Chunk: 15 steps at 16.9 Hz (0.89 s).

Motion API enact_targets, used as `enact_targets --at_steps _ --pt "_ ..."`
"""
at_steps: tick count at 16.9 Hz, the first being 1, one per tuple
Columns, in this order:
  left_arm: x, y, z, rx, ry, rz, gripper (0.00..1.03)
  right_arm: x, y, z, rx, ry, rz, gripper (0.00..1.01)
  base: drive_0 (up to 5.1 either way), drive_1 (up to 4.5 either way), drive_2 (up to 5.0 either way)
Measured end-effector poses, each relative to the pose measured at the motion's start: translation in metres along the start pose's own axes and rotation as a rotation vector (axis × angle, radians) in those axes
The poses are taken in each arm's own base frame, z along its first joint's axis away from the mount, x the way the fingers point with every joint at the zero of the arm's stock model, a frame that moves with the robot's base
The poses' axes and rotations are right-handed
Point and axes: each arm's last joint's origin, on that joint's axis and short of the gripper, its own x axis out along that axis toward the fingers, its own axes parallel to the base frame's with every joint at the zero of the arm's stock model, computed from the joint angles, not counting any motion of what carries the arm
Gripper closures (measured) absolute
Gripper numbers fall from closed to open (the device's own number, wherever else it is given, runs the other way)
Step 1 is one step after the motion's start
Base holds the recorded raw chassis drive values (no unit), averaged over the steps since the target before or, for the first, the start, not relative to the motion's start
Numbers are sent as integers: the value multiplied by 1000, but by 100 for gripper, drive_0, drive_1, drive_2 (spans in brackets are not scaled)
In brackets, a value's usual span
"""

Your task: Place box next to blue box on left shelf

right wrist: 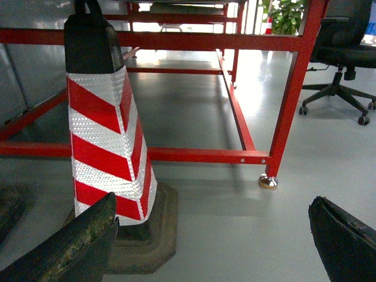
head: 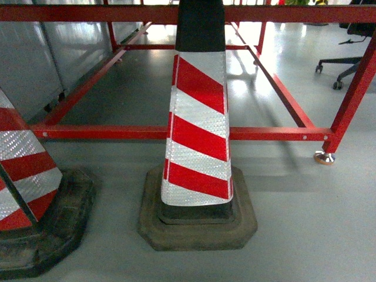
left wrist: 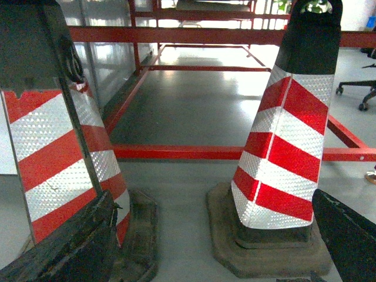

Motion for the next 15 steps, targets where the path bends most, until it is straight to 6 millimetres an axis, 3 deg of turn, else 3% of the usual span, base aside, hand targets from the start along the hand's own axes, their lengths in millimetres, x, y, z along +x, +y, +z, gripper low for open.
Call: enact_targets --at_steps 15 --pt "0 0 0 0 0 0 5 0 0 0 0 0 0 3 0 0 0"
